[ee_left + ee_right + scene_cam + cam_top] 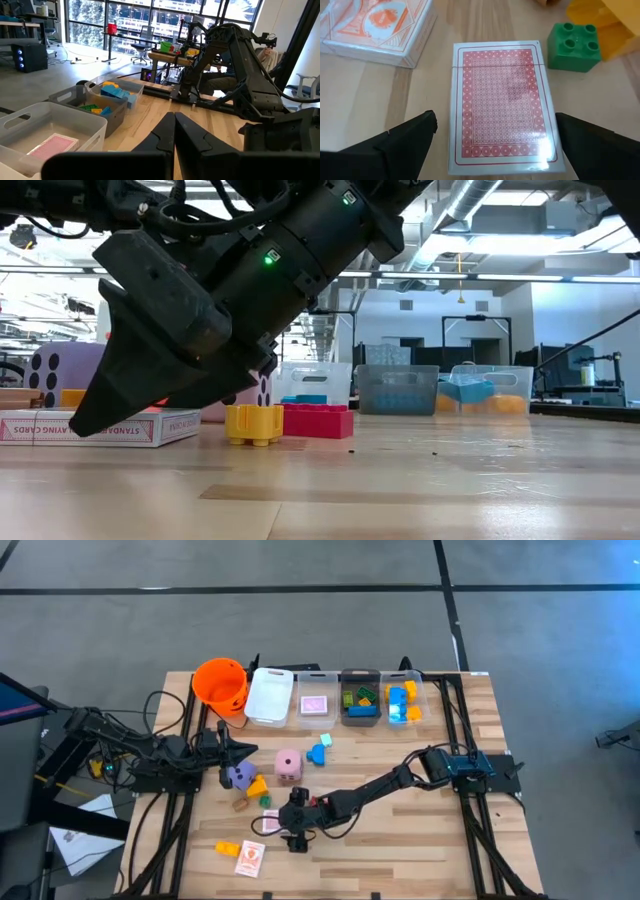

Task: Pick & Place Toys
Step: Put the red game card into the left transparent bin

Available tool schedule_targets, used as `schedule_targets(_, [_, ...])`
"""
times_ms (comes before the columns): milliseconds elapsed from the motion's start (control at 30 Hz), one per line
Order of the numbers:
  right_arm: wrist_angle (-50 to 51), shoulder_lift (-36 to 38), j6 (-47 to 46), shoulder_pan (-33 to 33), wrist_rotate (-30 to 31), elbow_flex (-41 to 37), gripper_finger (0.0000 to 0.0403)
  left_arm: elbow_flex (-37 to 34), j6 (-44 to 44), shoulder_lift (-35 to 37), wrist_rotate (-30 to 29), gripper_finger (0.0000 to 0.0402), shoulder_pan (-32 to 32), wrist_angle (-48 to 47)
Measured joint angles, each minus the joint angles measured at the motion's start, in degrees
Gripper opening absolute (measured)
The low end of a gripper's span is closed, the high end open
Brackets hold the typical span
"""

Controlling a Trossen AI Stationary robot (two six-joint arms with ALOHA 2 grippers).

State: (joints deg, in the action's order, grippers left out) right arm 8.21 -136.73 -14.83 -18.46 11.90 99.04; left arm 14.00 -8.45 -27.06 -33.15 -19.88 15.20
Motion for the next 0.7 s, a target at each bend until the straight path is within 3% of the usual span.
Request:
schedule_targets(400, [1.4, -0.6, -3.1, 0.4, 0.3, 0.0, 0.0399, 0.0, 0.0, 0.0, 0.0, 0.0, 0.0, 0.0])
schedule_targets(700, [-4.2, -3.8, 2.9, 0.4, 0.3, 0.3, 0.0399, 0.0, 0.0, 0.0, 0.0, 0.0, 0.0, 0.0])
